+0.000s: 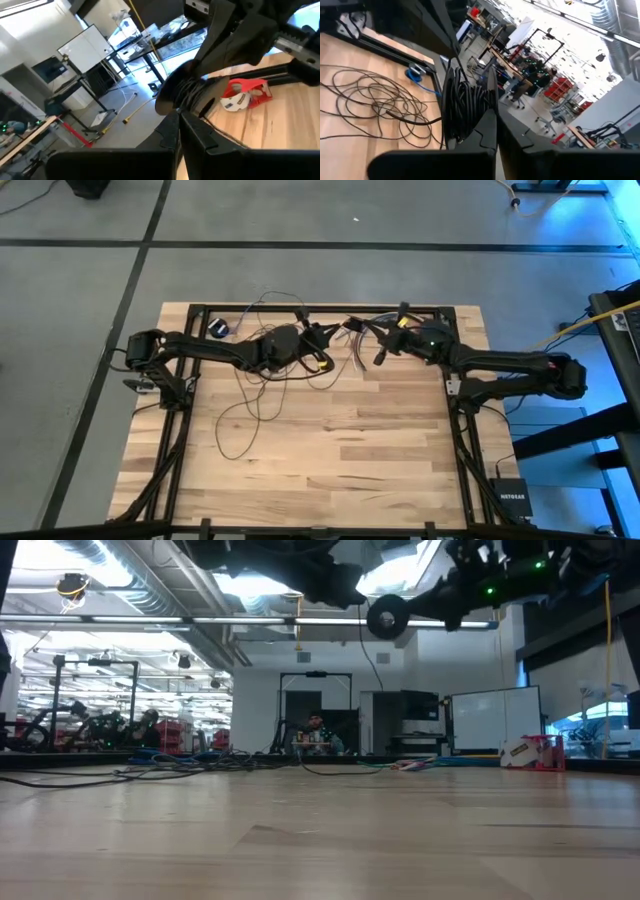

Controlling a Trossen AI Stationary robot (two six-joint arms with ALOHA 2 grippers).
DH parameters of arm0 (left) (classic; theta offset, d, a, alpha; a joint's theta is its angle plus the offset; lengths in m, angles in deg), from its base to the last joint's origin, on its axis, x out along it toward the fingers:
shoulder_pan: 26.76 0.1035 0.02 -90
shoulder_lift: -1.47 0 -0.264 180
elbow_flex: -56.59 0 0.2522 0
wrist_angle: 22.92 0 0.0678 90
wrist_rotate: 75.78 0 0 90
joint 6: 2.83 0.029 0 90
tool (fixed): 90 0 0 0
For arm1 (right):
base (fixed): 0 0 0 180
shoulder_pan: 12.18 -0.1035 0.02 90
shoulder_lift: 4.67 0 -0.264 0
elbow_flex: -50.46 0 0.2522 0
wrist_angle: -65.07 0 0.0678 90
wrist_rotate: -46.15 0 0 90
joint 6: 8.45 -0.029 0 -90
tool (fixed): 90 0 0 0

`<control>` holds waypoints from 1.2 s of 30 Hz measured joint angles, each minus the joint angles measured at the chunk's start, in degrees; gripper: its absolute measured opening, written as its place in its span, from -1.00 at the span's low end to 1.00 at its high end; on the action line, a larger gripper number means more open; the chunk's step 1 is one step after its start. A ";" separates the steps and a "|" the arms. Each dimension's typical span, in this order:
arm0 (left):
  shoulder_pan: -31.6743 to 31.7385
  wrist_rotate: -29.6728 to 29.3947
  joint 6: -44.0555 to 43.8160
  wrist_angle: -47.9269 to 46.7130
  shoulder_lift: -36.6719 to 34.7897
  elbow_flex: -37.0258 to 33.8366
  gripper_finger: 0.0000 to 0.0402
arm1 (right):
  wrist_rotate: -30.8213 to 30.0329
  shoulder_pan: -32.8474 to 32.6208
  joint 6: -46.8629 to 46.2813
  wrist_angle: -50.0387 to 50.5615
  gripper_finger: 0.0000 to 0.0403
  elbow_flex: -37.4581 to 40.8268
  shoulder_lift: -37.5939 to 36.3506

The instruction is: Coiling cords

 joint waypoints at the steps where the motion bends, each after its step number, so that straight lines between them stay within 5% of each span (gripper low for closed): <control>1: -0.05 0.19 -0.31 0.03 0.00 0.00 -0.97 | -0.28 0.00 0.00 -0.50 -0.97 0.00 0.64; 12: 0.10 13.12 -10.60 3.49 -0.07 0.00 -0.97 | -0.96 -0.09 -2.60 -3.06 -0.97 -2.55 6.14; 23: 0.16 14.34 -11.69 13.68 5.78 0.14 -0.97 | -0.68 -0.04 -9.86 -4.20 -0.97 -4.04 6.93; 36: 1.40 15.21 -8.98 12.68 7.02 0.30 -0.97 | 5.34 0.02 -18.72 -8.75 -0.97 -4.04 6.78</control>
